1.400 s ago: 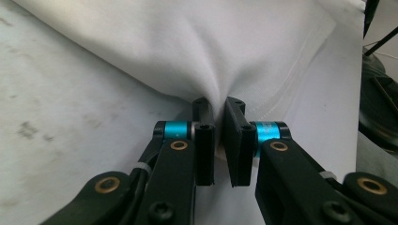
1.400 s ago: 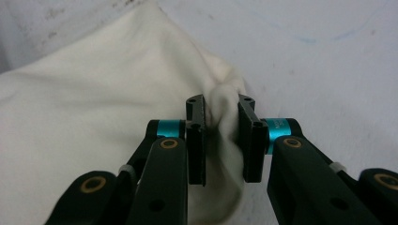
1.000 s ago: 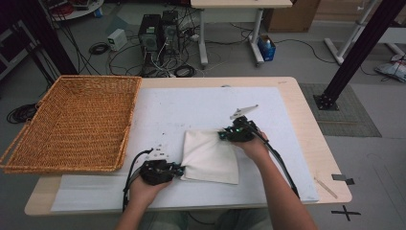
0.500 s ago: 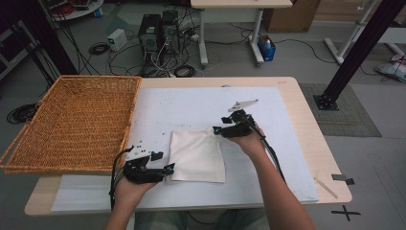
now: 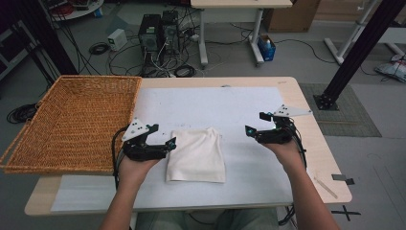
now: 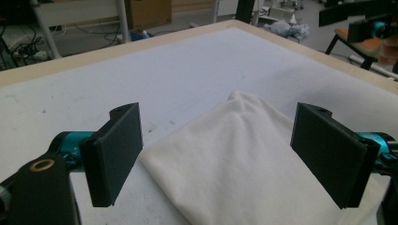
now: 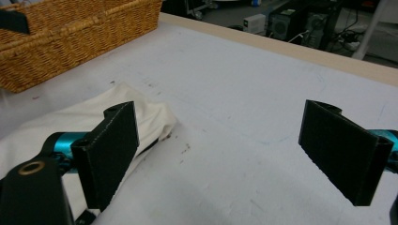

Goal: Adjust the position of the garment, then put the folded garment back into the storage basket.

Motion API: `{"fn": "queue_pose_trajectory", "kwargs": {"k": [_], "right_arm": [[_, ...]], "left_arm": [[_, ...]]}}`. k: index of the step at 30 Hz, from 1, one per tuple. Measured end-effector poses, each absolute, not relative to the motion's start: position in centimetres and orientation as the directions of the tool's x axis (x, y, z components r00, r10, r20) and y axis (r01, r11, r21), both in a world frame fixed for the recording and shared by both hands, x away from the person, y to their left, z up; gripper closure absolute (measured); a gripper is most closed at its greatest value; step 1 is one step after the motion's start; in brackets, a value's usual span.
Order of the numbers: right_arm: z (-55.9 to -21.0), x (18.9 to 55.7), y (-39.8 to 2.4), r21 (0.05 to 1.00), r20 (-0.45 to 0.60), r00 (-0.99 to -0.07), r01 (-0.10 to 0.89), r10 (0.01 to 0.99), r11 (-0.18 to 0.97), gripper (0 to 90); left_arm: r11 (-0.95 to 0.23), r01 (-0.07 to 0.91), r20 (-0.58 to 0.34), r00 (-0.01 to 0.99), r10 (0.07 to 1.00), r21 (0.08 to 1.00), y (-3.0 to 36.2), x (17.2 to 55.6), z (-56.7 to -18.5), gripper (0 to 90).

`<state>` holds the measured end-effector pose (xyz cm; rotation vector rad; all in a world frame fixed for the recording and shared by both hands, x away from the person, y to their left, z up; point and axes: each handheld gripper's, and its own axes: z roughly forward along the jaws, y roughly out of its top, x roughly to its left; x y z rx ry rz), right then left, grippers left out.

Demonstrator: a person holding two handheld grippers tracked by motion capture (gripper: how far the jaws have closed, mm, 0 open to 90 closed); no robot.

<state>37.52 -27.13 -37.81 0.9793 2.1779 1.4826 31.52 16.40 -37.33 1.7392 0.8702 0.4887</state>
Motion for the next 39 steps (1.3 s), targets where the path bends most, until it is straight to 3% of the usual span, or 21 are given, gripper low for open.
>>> {"fn": "queue_pose_trajectory", "kwargs": {"k": [11,19,29,39], "right_arm": [[-38.7,36.6,-27.9,0.903,0.094,-0.728,0.349,0.679,0.249,12.3],[-39.0,36.6,-27.2,0.892,0.080,-0.741,0.352,0.667,0.283,12.3],[-39.8,35.8,-27.4,0.884,0.074,-0.740,0.360,0.668,0.300,12.3],[-40.3,35.5,-28.5,0.885,0.082,-0.725,0.369,0.683,0.285,12.3]], "left_arm": [[-0.170,0.351,-0.114,0.660,0.743,0.921,15.9,32.7,-37.5,15.1],[-0.185,0.423,-0.153,0.648,0.746,0.887,15.4,33.1,-39.9,15.0],[-0.202,0.591,-0.260,0.601,0.756,0.781,14.3,34.9,-44.0,15.0],[-0.183,0.625,-0.304,0.588,0.749,0.759,13.4,34.7,-45.4,14.4]]}}
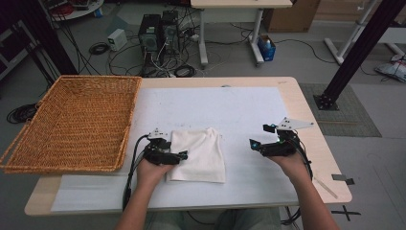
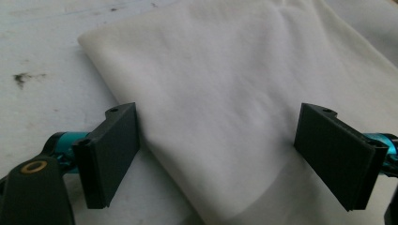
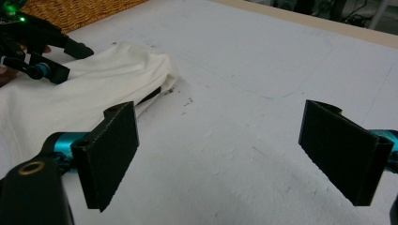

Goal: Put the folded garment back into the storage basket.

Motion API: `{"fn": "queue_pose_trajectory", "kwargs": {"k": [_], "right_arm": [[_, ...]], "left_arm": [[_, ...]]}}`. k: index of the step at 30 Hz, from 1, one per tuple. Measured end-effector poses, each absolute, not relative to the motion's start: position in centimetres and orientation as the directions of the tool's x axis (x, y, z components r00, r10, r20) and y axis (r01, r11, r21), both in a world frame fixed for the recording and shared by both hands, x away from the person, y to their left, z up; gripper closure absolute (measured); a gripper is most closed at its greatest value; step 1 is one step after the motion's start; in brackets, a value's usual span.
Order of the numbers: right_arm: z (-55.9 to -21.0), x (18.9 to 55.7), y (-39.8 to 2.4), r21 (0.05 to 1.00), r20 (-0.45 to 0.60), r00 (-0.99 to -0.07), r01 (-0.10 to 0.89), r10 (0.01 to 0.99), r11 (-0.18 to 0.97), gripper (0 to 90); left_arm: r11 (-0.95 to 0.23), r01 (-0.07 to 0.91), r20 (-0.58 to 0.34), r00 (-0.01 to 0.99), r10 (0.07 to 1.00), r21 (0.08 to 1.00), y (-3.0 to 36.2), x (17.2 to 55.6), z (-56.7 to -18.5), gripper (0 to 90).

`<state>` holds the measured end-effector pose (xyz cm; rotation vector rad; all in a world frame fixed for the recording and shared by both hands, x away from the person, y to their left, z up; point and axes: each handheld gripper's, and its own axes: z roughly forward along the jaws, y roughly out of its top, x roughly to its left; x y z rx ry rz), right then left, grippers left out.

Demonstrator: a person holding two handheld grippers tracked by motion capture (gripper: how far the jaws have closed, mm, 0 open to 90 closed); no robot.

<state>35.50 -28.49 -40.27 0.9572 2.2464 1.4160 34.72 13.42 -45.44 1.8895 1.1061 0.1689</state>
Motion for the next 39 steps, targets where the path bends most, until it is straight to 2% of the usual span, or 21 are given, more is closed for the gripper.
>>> {"fn": "queue_pose_trajectory", "kwargs": {"k": [5,7,9,11,12,15,17,21,23,29,32,39], "right_arm": [[-40.4,35.6,-28.3,0.883,0.078,-0.725,0.369,0.685,0.290,12.3],[-40.5,35.6,-28.1,0.880,0.073,-0.729,0.368,0.681,0.300,12.3],[-40.5,35.6,-27.9,0.879,0.067,-0.731,0.365,0.679,0.307,12.3],[-40.6,35.5,-27.8,0.878,0.063,-0.735,0.362,0.675,0.312,12.3],[-40.6,35.5,-27.7,0.877,0.060,-0.736,0.361,0.674,0.316,12.3],[-40.8,35.5,-27.5,0.876,0.060,-0.736,0.363,0.674,0.319,12.3],[-40.8,35.5,-27.4,0.875,0.062,-0.737,0.364,0.674,0.318,12.3],[-41.0,35.4,-27.2,0.873,0.061,-0.738,0.366,0.672,0.322,12.3],[-41.0,35.4,-27.2,0.873,0.062,-0.739,0.365,0.671,0.322,12.3],[-40.7,35.2,-27.5,0.878,0.061,-0.738,0.360,0.672,0.316,12.3],[-40.6,35.2,-27.7,0.878,0.064,-0.733,0.363,0.677,0.311,12.3],[-40.1,35.0,-27.8,0.880,0.059,-0.730,0.360,0.680,0.310,12.3]], "left_arm": [[-0.210,0.613,-0.297,0.618,0.728,0.761,11.3,34.0,-45.5,14.4],[-0.250,0.597,-0.255,0.631,0.733,0.762,10.2,33.6,-45.4,14.7],[-0.308,0.570,-0.167,0.632,0.757,0.762,9.3,33.2,-45.3,15.5],[-0.354,0.535,-0.101,0.646,0.757,0.767,8.8,32.8,-45.3,24.3],[-0.369,0.518,-0.086,0.660,0.746,0.772,8.6,32.5,-45.3,31.8],[-0.386,0.489,-0.074,0.688,0.722,0.782,7.9,31.9,-45.2,51.6],[-0.395,0.473,-0.063,0.699,0.712,0.787,7.8,31.7,-45.2,59.9],[-0.367,0.493,-0.115,0.705,0.699,0.789,8.3,32.0,-45.2,67.4],[-0.311,0.521,-0.199,0.707,0.678,0.795,8.9,32.4,-45.2,68.7],[-0.161,0.520,-0.328,0.718,0.613,0.839,11.0,33.0,-43.5,69.2],[-0.112,0.507,-0.351,0.723,0.595,0.855,12.0,33.3,-41.8,69.3],[-0.063,0.454,-0.332,0.733,0.593,0.889,14.5,33.7,-36.8,69.2]]}}
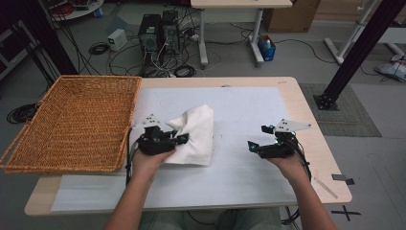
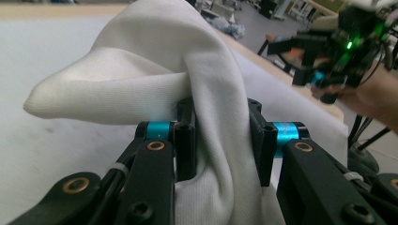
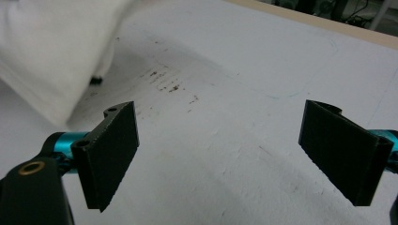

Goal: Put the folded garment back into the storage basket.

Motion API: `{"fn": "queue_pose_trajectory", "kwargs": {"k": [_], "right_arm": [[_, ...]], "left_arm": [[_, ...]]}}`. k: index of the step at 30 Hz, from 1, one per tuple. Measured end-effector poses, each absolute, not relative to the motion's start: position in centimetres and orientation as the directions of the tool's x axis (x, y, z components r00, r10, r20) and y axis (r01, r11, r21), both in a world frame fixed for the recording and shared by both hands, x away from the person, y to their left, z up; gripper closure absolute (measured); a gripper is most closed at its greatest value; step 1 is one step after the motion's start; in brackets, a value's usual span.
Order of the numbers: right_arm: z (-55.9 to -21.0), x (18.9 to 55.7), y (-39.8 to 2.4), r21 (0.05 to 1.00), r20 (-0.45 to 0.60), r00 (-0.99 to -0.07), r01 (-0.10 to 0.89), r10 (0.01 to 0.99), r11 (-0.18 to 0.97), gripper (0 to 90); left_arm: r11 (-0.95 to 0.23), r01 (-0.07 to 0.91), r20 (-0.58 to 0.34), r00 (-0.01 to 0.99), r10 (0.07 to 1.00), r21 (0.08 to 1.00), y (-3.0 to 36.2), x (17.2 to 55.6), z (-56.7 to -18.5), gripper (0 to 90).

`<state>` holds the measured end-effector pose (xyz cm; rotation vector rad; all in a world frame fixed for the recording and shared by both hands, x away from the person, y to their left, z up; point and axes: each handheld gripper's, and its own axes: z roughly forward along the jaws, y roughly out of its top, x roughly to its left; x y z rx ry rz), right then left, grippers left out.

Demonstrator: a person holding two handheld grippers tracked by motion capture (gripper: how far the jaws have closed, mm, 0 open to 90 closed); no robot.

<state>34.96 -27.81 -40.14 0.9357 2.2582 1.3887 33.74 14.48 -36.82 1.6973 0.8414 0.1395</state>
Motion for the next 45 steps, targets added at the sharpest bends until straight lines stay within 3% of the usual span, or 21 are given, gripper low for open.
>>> {"fn": "queue_pose_trajectory", "kwargs": {"k": [6,17,30,45], "right_arm": [[-39.7,34.9,-27.9,0.884,0.056,-0.727,0.355,0.684,0.305,12.3],[-39.6,35.0,-27.4,0.879,0.051,-0.727,0.358,0.685,0.314,12.3],[-39.9,35.7,-25.8,0.865,0.043,-0.733,0.367,0.679,0.342,12.3],[-40.0,35.8,-25.6,0.863,0.045,-0.717,0.378,0.695,0.335,12.3]], "left_arm": [[-0.063,0.397,-0.269,0.721,0.639,0.916,18.2,33.6,-32.2,69.1],[-0.056,0.365,-0.205,0.636,0.744,0.929,27.0,31.6,-27.5,69.1],[-0.020,0.399,-0.211,0.526,0.824,0.917,35.0,29.9,-28.3,69.0],[-0.017,0.418,-0.227,0.525,0.820,0.908,38.4,30.6,-29.6,68.3]]}}
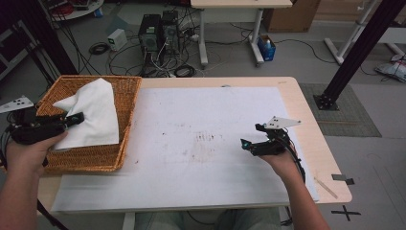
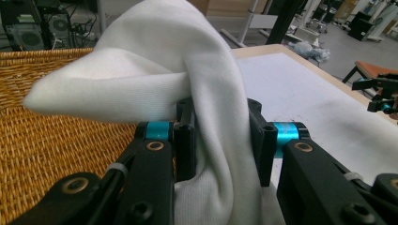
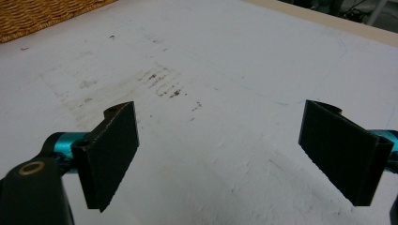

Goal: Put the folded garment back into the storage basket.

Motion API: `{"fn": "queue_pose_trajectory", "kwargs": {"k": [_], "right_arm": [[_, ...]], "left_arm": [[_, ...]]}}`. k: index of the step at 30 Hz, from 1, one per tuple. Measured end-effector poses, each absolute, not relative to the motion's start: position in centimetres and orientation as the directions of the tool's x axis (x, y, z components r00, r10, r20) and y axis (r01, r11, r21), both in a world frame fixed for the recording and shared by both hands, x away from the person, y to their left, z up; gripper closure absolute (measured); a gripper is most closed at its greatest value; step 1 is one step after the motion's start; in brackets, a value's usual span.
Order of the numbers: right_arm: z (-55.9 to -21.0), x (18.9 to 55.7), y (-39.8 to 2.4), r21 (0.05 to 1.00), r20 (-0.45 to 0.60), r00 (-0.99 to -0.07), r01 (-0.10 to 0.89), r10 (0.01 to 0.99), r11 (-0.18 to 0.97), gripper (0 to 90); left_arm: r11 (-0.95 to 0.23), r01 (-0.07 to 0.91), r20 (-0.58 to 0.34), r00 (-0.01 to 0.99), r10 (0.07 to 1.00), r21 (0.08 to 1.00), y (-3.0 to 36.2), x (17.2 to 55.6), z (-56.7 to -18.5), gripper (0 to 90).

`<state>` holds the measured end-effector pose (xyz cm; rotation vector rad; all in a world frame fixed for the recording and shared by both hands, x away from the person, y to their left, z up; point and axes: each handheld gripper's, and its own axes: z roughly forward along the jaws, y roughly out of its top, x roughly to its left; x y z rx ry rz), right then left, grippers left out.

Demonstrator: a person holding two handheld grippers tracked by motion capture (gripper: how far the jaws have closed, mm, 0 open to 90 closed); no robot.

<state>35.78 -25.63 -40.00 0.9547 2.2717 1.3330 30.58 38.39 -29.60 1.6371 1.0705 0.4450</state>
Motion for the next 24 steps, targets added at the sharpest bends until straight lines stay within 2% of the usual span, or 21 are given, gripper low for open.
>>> {"fn": "queue_pose_trajectory", "kwargs": {"k": [1,2,3,4,7,16,24], "right_arm": [[-40.0,35.7,-25.7,0.863,0.048,-0.717,0.381,0.696,0.333,12.3],[-39.9,35.7,-25.8,0.864,0.043,-0.716,0.377,0.696,0.334,12.3],[-39.9,35.7,-25.8,0.866,0.042,-0.718,0.373,0.695,0.333,12.3],[-39.8,35.6,-25.9,0.867,0.046,-0.714,0.376,0.699,0.327,12.3],[-39.8,35.3,-26.0,0.871,0.044,-0.716,0.370,0.697,0.325,12.3],[-39.8,35.4,-26.1,0.873,0.039,-0.720,0.362,0.693,0.328,12.3],[-39.4,35.4,-26.7,0.880,0.043,-0.713,0.359,0.700,0.312,12.3]], "left_arm": [[-0.035,0.427,-0.207,0.506,0.837,0.904,39.0,31.1,-30.1,65.2],[-0.043,0.454,-0.191,0.457,0.868,0.890,39.8,31.8,-30.8,57.2],[-0.006,0.501,-0.213,0.378,0.901,0.865,40.6,32.4,-31.5,39.9],[0.027,0.539,-0.240,0.330,0.913,0.842,41.3,32.8,-32.1,30.9],[0.054,0.525,-0.247,0.304,0.920,0.849,41.9,32.8,-33.4,30.3],[0.043,0.519,-0.251,0.338,0.907,0.854,40.2,32.9,-33.7,27.9],[0.004,0.451,-0.233,0.453,0.861,0.893,36.3,32.7,-32.2,21.1]]}}
